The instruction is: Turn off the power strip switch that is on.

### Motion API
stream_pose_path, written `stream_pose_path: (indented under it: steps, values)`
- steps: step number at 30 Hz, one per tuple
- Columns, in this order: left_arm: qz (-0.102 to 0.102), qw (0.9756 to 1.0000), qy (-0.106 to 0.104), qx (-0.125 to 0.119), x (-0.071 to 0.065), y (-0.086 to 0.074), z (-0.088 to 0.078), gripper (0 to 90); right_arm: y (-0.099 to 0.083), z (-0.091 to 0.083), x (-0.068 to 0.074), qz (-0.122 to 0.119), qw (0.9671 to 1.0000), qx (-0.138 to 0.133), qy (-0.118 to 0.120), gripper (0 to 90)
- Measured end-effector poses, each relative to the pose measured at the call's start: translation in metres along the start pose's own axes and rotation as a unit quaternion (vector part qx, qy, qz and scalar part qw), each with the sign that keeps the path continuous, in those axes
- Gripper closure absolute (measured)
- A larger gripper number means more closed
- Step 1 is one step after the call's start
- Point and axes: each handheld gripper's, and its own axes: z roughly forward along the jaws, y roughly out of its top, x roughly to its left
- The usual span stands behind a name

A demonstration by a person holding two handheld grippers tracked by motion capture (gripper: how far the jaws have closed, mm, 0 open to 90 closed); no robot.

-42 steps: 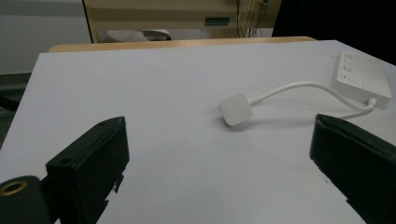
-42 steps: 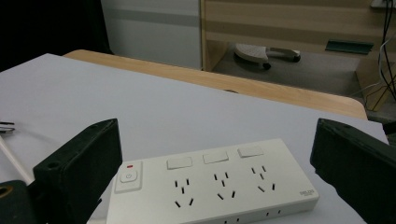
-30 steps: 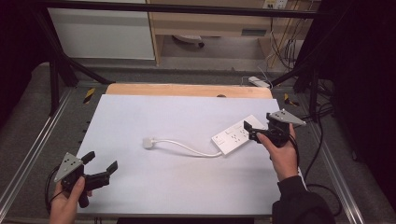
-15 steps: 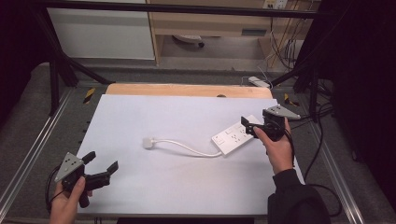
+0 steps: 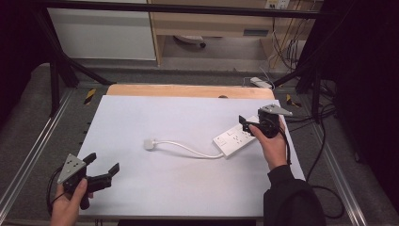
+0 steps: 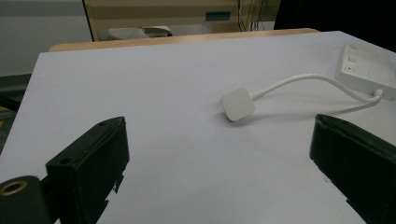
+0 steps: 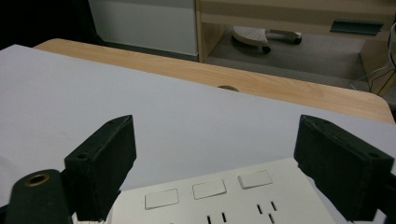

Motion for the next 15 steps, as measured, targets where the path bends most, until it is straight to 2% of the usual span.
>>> stream_pose_path:
  steps: [7, 15]
  values:
    - [0.0, 1.0, -0.003, 0.0, 0.0, 0.0, 0.0, 4.6, 0.0, 0.009, -0.003, 0.0, 1.0, 0.001, -0.003, 25.9]
    - [0.002, 1.0, -0.005, 0.001, -0.001, 0.0, 0.0, 4.6, -0.003, 0.017, -0.006, 0.01, 0.9999, 0.005, 0.0, 42.3]
